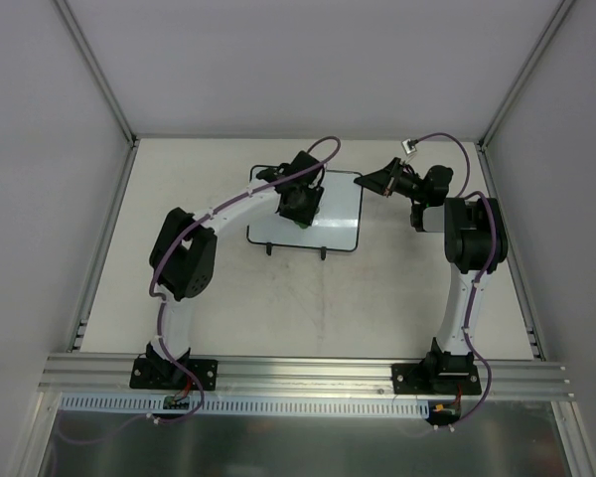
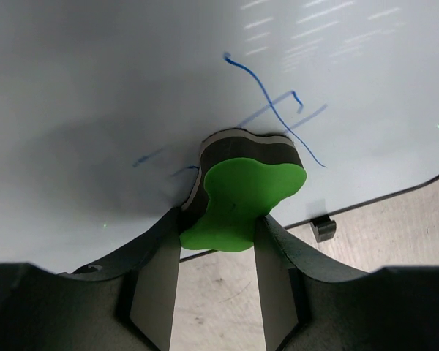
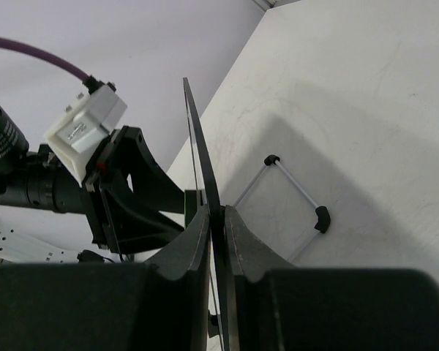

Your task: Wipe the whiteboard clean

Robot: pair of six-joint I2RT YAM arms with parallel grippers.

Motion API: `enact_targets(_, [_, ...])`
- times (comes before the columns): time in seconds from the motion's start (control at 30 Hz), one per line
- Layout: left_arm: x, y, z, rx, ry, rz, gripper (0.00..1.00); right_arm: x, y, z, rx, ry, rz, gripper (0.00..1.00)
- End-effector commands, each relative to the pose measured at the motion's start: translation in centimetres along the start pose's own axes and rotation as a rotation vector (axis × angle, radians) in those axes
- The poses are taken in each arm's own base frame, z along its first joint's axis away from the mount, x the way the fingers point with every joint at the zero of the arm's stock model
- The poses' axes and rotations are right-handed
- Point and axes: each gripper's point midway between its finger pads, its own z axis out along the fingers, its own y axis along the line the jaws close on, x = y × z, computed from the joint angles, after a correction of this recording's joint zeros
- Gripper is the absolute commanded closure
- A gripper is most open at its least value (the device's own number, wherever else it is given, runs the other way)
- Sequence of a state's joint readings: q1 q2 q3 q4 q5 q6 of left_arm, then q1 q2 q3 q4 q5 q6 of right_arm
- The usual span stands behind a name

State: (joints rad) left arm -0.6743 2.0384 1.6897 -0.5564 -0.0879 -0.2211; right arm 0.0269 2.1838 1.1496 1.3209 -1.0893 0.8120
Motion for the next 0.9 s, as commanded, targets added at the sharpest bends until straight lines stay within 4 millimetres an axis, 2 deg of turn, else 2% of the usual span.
enact_targets(0.0, [-2.4, 3.0, 0.2, -0.060, -0.055, -0.020, 1.00, -0.8, 2.4, 0.1, -0.085, -0.017, -0.147, 1.00])
enact_targets(0.3, [-2.8, 6.7, -0.1, -0.109, -0.038, -0.057, 1.00, -0.8, 2.4, 0.2, -0.086, -0.016, -0.146, 1.00])
enact_targets(0.43, [-3.0, 7.7, -0.6, -0.132, -0.025, -0.060, 1.00, -0.7, 2.4, 0.2, -0.087, -0.015, -0.146, 1.00])
enact_targets(0.6, [-2.6, 8.0, -0.7, -0.142, 0.012, -0.046, 1.00, -0.8, 2.4, 0.2, -0.087, -0.016, -0.147, 1.00])
enact_targets(0.87, [0.2, 7.9, -0.1, -0.175, 0.089, -0.008, 1.00, -0.8, 2.4, 0.3, -0.089, -0.016, -0.147, 1.00])
